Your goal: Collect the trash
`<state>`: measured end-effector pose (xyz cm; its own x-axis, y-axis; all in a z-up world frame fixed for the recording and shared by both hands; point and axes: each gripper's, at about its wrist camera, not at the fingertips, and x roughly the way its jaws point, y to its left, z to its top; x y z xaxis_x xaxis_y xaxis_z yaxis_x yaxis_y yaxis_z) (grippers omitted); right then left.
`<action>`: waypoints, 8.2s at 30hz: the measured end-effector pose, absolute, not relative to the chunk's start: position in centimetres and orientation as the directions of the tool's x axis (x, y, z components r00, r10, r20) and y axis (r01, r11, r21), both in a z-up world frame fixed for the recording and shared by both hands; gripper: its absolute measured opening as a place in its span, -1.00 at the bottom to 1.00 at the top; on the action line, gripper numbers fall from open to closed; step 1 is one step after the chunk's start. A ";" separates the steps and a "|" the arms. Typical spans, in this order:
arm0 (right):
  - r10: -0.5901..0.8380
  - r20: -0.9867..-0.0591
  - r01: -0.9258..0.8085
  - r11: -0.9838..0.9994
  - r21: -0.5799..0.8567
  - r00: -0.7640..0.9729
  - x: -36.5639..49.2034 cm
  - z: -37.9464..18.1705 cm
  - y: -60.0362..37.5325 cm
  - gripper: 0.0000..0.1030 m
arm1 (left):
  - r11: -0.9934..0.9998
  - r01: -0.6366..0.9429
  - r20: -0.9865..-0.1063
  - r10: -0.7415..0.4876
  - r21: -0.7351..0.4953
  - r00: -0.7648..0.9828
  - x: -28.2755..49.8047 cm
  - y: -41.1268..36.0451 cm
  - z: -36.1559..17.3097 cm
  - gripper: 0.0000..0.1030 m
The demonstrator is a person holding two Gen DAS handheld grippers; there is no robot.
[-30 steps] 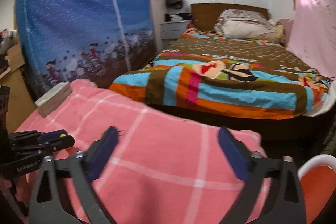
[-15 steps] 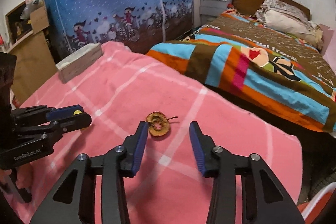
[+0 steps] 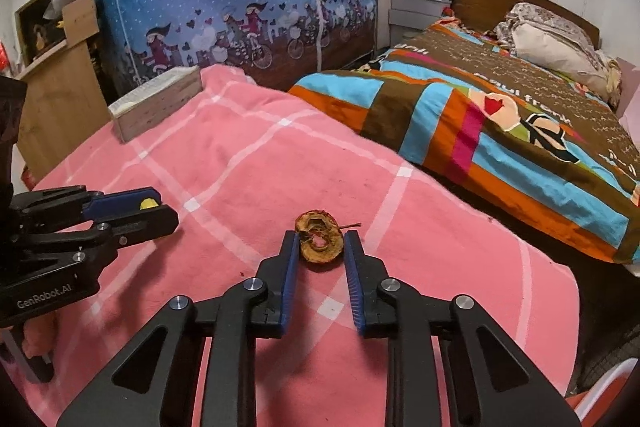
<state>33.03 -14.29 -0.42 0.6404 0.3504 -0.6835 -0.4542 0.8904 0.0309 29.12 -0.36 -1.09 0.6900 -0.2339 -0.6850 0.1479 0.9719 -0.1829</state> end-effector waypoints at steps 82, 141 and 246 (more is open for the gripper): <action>-0.069 0.011 0.065 0.978 0.197 0.998 8.5 6.2 -39.9 -0.59 | 0.752 0.658 -0.263 -0.628 0.034 0.732 14.4 -25.1 7.2 -0.37; -0.111 -0.274 0.205 0.917 0.343 0.955 10.7 3.3 -43.8 -0.18 | 0.740 0.670 -0.570 -0.578 -0.063 0.584 17.7 -29.6 3.0 0.04; -0.062 -0.065 0.066 0.996 0.064 0.996 -5.0 0.4 -23.0 1.00 | 0.988 0.142 -0.200 -0.152 -0.064 0.968 -0.2 0.4 0.4 1.00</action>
<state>-5.01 -23.01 0.42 0.9960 -0.0620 -0.0646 0.0661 0.9958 0.0640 -0.17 0.38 0.43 0.9680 -0.1521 -0.1998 0.1419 0.9878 -0.0643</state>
